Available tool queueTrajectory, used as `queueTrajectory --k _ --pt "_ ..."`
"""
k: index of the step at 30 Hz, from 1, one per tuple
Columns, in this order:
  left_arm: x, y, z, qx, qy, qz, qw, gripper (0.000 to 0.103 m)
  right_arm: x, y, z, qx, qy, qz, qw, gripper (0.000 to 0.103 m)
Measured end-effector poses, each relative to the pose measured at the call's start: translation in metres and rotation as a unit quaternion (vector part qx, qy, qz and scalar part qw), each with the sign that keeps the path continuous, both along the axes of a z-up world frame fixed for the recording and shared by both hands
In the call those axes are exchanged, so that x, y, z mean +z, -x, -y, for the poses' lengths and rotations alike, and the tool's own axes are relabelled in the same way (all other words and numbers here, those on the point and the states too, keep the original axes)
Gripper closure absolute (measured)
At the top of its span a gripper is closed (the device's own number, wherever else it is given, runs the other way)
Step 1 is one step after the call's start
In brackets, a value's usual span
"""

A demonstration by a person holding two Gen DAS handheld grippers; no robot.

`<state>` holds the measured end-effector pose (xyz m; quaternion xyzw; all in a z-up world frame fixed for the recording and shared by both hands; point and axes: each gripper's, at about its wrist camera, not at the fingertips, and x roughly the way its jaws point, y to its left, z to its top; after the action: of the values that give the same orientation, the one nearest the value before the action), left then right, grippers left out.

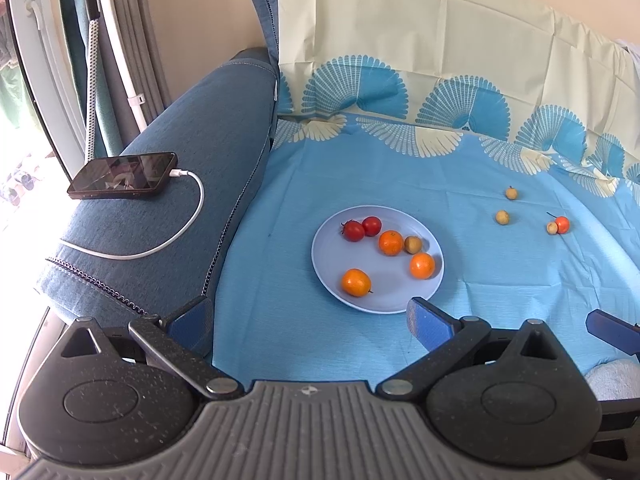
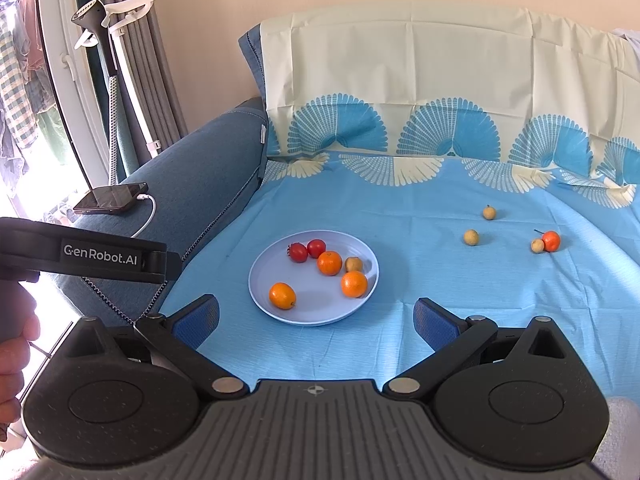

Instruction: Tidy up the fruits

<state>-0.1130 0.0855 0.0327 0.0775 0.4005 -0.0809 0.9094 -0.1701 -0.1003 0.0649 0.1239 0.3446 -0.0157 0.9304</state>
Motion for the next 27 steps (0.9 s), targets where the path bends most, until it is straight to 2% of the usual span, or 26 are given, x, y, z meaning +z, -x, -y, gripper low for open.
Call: queueTrajectory --k 27 --pt "-0.003 -0.017 0.03 -0.018 -0.001 -0.012 0.9998 0.0 -0.012 -0.011 0.033 -0.039 -0.024 -0.015 0.999 0.001"
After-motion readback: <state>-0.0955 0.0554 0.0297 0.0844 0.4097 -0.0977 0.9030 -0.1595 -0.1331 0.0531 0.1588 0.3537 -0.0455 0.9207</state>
